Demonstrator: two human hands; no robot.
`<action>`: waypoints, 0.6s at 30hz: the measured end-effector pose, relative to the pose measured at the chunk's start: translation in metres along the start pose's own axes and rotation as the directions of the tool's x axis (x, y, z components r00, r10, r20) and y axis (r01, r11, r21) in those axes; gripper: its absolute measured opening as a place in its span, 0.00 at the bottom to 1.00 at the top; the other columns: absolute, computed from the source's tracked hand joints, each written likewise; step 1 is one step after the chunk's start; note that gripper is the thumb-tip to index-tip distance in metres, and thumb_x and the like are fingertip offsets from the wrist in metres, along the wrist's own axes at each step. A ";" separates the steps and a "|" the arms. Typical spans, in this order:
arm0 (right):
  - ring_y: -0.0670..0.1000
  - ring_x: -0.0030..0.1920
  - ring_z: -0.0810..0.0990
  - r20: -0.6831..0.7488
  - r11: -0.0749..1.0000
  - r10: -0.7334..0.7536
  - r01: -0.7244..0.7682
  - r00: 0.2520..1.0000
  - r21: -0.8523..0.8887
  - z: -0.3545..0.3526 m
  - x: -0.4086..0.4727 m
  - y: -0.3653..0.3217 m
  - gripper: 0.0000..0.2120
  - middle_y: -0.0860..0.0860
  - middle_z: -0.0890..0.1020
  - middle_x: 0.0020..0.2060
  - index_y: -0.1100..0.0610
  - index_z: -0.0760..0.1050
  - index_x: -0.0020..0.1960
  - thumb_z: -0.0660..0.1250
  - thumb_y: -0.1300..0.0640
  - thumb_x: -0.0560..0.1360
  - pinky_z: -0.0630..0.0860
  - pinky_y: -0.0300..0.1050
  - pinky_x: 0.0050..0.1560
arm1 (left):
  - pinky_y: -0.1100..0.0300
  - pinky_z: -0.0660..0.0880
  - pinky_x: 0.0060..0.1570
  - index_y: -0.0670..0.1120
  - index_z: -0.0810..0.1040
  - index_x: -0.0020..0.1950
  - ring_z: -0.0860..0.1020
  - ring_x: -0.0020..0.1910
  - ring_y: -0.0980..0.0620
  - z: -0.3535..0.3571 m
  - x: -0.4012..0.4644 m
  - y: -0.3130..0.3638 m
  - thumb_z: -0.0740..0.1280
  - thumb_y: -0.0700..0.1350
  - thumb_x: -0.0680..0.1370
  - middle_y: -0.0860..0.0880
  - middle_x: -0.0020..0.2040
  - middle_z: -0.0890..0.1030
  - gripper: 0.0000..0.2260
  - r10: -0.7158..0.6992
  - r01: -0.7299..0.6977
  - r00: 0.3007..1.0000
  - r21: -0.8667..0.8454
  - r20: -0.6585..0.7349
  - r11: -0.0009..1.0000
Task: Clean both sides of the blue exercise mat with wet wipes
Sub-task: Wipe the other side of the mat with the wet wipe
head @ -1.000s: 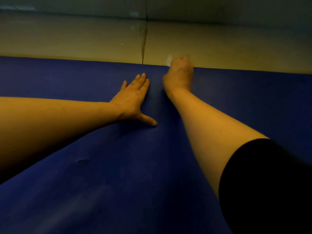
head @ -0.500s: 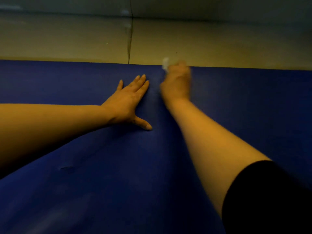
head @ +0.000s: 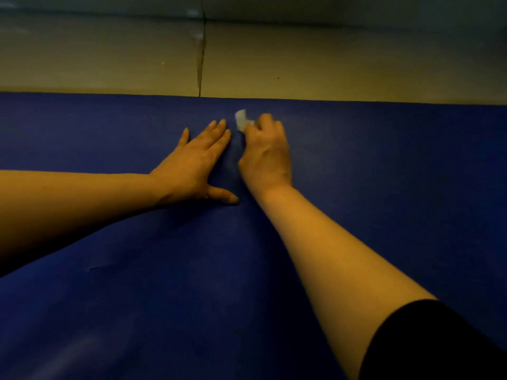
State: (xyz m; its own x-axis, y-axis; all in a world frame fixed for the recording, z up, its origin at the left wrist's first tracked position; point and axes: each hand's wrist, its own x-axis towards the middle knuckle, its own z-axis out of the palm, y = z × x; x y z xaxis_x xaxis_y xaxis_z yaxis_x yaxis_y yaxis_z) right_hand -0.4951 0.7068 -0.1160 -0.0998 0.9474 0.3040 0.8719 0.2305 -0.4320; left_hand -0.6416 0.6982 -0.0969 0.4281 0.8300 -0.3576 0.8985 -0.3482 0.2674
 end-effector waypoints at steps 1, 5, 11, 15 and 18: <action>0.61 0.46 0.73 0.043 0.998 -0.053 0.054 0.998 -0.019 -0.002 -0.003 0.001 0.18 0.61 0.76 0.47 0.64 0.76 0.60 0.64 0.69 0.71 0.72 0.50 0.39 | 0.47 0.37 0.74 0.45 0.40 0.79 0.38 0.77 0.54 0.000 -0.001 -0.001 0.62 0.72 0.60 0.49 0.79 0.38 0.58 -0.002 0.002 1.000 -0.004 -0.003 1.000; 0.62 0.51 0.72 -0.024 0.965 0.166 -0.167 0.986 -0.203 -0.029 0.001 0.049 0.12 0.60 0.75 0.51 0.64 0.78 0.53 0.60 0.68 0.72 0.62 0.46 0.39 | 0.44 0.38 0.75 0.45 0.40 0.79 0.38 0.77 0.52 -0.002 -0.001 0.004 0.59 0.72 0.58 0.48 0.79 0.38 0.58 -0.020 0.020 1.000 0.010 0.020 1.000; 0.62 0.51 0.72 0.008 0.992 0.113 -0.113 0.994 -0.055 -0.011 -0.018 -0.003 0.21 0.61 0.75 0.53 0.61 0.70 0.68 0.60 0.67 0.75 0.70 0.51 0.47 | 0.43 0.40 0.74 0.43 0.40 0.79 0.39 0.78 0.48 -0.002 0.000 0.013 0.69 0.64 0.69 0.45 0.79 0.39 0.53 -0.039 0.039 0.999 0.048 0.006 0.998; 0.65 0.47 0.73 0.077 0.996 -0.005 0.012 0.997 -0.094 -0.035 -0.032 0.021 0.16 0.64 0.75 0.47 0.63 0.77 0.57 0.62 0.69 0.71 0.68 0.51 0.38 | 0.46 0.41 0.74 0.43 0.39 0.78 0.39 0.78 0.49 0.003 -0.019 0.023 0.68 0.65 0.70 0.45 0.79 0.37 0.53 -0.008 0.003 0.998 0.068 0.067 0.998; 0.65 0.49 0.73 -0.006 0.938 0.238 -0.231 0.971 -0.258 -0.059 -0.043 0.065 0.14 0.64 0.74 0.49 0.65 0.77 0.55 0.59 0.68 0.73 0.65 0.51 0.40 | 0.45 0.40 0.74 0.42 0.37 0.78 0.37 0.77 0.48 0.013 -0.036 0.035 0.68 0.66 0.69 0.45 0.78 0.35 0.54 -0.014 0.000 0.991 0.105 0.135 0.995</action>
State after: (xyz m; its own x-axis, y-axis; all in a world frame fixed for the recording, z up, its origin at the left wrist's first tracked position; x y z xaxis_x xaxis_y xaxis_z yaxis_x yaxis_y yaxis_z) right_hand -0.4054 0.6676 -0.1073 0.1133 0.9737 0.1976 0.9648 -0.0603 -0.2561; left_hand -0.6243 0.6506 -0.0862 0.4246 0.7682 -0.4792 0.9037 -0.3920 0.1724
